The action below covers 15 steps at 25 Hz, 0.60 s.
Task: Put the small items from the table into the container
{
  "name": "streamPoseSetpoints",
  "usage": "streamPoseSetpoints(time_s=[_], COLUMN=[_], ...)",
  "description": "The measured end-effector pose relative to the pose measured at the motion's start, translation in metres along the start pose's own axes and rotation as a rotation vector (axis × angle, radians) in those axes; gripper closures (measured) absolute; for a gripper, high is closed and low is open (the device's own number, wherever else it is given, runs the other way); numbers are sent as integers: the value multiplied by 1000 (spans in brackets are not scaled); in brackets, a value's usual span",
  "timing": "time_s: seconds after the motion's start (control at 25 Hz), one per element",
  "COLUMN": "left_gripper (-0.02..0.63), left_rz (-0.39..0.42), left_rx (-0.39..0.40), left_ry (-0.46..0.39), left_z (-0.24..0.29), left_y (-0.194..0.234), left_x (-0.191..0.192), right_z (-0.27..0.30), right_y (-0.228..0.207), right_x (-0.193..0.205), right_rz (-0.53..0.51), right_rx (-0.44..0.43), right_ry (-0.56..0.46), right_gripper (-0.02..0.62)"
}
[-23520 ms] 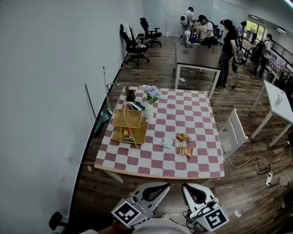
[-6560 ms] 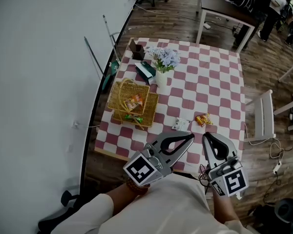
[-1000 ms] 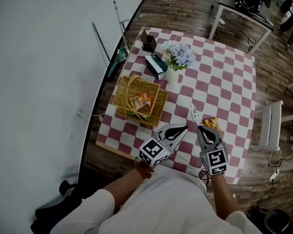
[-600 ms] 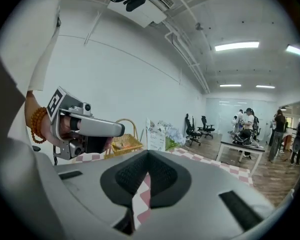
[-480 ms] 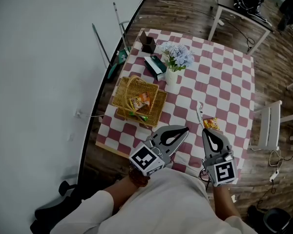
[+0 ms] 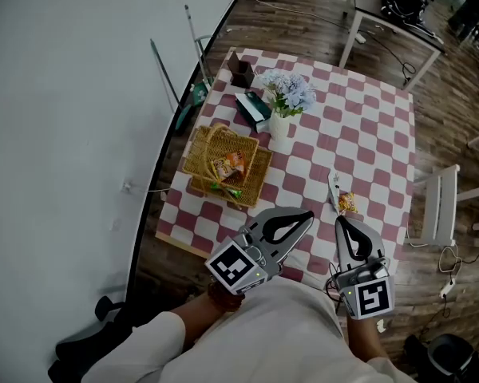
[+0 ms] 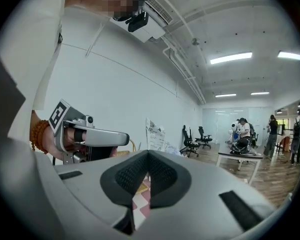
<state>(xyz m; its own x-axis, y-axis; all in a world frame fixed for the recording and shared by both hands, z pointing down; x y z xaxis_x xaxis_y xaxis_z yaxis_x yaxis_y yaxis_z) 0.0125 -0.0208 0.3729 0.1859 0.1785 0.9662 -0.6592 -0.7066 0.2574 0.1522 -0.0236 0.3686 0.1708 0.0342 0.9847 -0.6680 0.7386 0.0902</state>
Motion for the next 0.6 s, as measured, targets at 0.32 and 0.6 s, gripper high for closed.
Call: streamPoseSetpoints(time_s=[0.32, 0.6], left_gripper=[591, 591], left_rz=[15, 18], left_rx=[-38, -98], left_ry=[-12, -20], left_z=[-14, -34], left_y=[4, 9], left_x=[-3, -4], right_z=[7, 19], right_y=[9, 28], right_x=[-1, 0], right_rz=[-8, -58], right_rx=[-38, -135], right_ry=[12, 54], right_gripper=[577, 577])
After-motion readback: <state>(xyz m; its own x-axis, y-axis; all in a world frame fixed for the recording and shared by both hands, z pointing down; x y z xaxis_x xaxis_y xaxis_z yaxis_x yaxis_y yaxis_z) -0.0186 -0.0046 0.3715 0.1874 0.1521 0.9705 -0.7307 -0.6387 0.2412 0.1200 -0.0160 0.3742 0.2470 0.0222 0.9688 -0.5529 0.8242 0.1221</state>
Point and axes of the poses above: the fingertips, and each gripper's own axes: z forward along the fingers, y to its left, x out of its underside, the point moved 6 cm from there along -z, backward along the fingers, and after that the axes turned 5 degrees about -x, right-handed, at the moved point
